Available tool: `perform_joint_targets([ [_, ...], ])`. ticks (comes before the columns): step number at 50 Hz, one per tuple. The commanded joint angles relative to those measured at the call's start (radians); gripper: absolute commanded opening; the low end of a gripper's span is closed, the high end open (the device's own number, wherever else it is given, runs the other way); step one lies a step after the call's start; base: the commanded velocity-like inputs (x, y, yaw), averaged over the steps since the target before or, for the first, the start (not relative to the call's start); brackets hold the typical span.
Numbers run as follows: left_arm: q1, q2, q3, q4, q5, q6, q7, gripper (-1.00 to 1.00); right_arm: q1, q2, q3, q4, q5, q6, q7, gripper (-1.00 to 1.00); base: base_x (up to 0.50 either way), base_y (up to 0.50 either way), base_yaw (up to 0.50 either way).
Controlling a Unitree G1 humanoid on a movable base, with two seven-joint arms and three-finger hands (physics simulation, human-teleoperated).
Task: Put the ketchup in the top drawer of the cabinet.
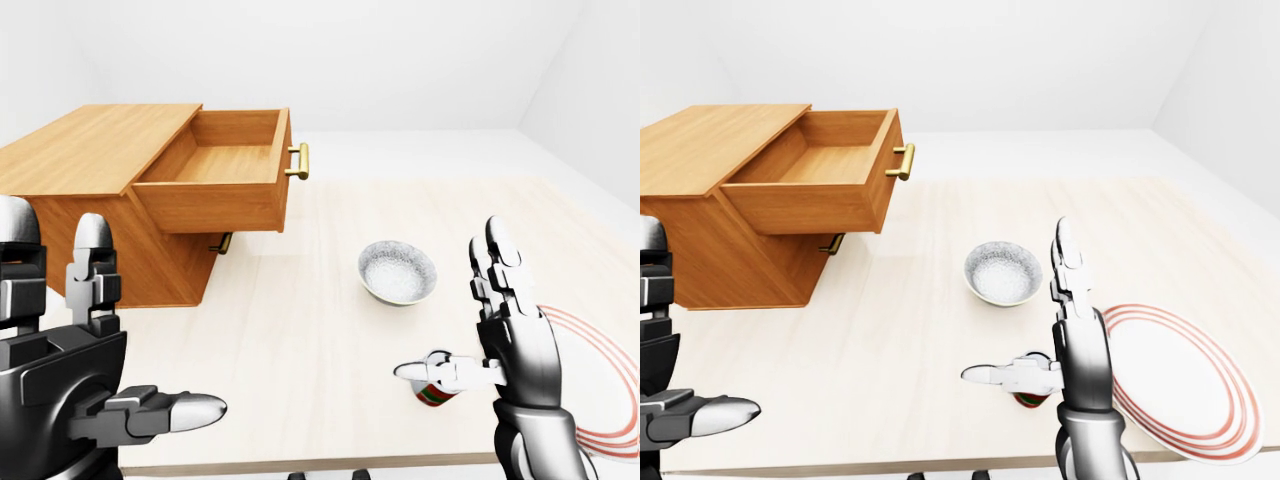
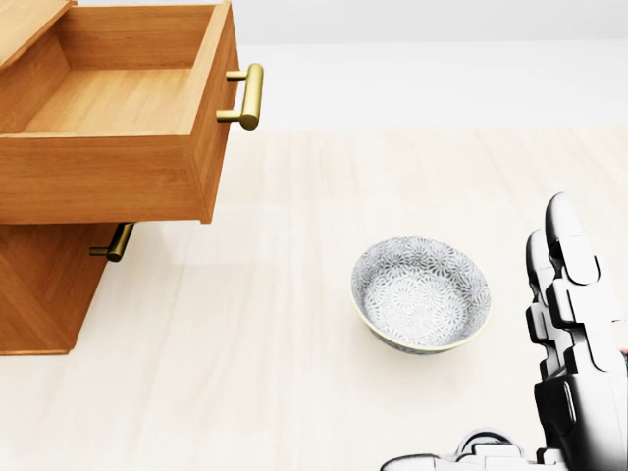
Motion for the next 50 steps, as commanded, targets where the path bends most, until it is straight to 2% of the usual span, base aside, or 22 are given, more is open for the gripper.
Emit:
perform_joint_targets([
  [1, -0.001, 0.001, 0.004, -0.001, -0.002, 0.000, 0.000, 1.00, 0.002, 0.000, 0.004, 0.001, -0.009, 0.000, 0.000, 0.98, 0.00, 0.50, 0.00],
  [25, -0.005, 0.003, 0.004, 0.007, 0.002, 0.000, 0.000, 1.00, 0.000, -0.001, 0.007, 0.009, -0.006, 0.000, -0.003, 0.98, 0.00, 0.49, 0.00],
  [33, -0.008, 0.006, 0.012, 0.003, -0.007, 0.000, 0.004, 1.00, -0.002, 0.000, 0.005, 0.012, 0.002, 0.000, -0.001, 0.98, 0.00, 0.17, 0.00],
  [35, -0.006, 0.005, 0.011, 0.003, -0.005, 0.000, 0.003, 1.00, -0.010, 0.009, -0.005, 0.021, 0.056, 0.000, 0.010, 0.98, 0.00, 0.00, 0.00],
  [43, -0.004, 0.003, 0.014, -0.001, -0.007, 0.000, 0.000, 1.00, 0.001, 0.000, -0.012, 0.021, 0.112, 0.000, 0.033, 0.98, 0.00, 0.00, 0.00],
  [50, -0.002, 0.001, 0.013, -0.002, -0.004, 0.000, -0.003, 1.00, 0.014, 0.002, -0.013, 0.009, 0.128, 0.000, 0.041, 0.98, 0.45, 0.00, 0.00],
])
